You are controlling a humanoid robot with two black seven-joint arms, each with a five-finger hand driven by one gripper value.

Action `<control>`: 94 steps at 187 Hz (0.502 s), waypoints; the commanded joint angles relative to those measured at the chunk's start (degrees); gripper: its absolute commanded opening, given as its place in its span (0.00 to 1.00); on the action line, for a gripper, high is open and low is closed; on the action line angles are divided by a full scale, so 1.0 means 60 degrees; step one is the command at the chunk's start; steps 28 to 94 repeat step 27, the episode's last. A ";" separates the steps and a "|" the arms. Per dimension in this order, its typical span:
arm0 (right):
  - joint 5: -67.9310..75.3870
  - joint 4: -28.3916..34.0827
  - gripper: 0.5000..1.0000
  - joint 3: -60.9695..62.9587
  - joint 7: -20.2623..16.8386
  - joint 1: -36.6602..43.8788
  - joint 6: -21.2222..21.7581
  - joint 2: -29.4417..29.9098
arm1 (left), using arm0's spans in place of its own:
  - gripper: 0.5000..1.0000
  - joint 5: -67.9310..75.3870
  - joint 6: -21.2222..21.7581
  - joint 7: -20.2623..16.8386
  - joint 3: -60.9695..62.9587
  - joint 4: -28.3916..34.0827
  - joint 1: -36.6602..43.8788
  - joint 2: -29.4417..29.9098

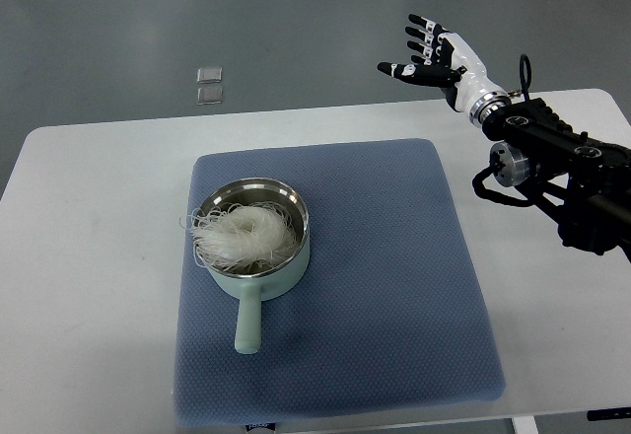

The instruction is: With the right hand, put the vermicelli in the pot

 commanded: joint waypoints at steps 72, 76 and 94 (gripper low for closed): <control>0.0012 -0.0053 0.85 0.1070 0.0038 -0.0782 -0.0140 0.0431 | 1.00 -0.0005 -0.0015 0.0001 0.0000 -0.0008 -0.0032 0.0000; 0.0012 -0.0053 0.85 0.1070 0.0038 -0.0782 -0.0140 0.0431 | 1.00 -0.0005 -0.0015 0.0001 0.0000 -0.0008 -0.0032 0.0000; 0.0012 -0.0053 0.85 0.1070 0.0038 -0.0782 -0.0140 0.0431 | 1.00 -0.0005 -0.0015 0.0001 0.0000 -0.0008 -0.0032 0.0000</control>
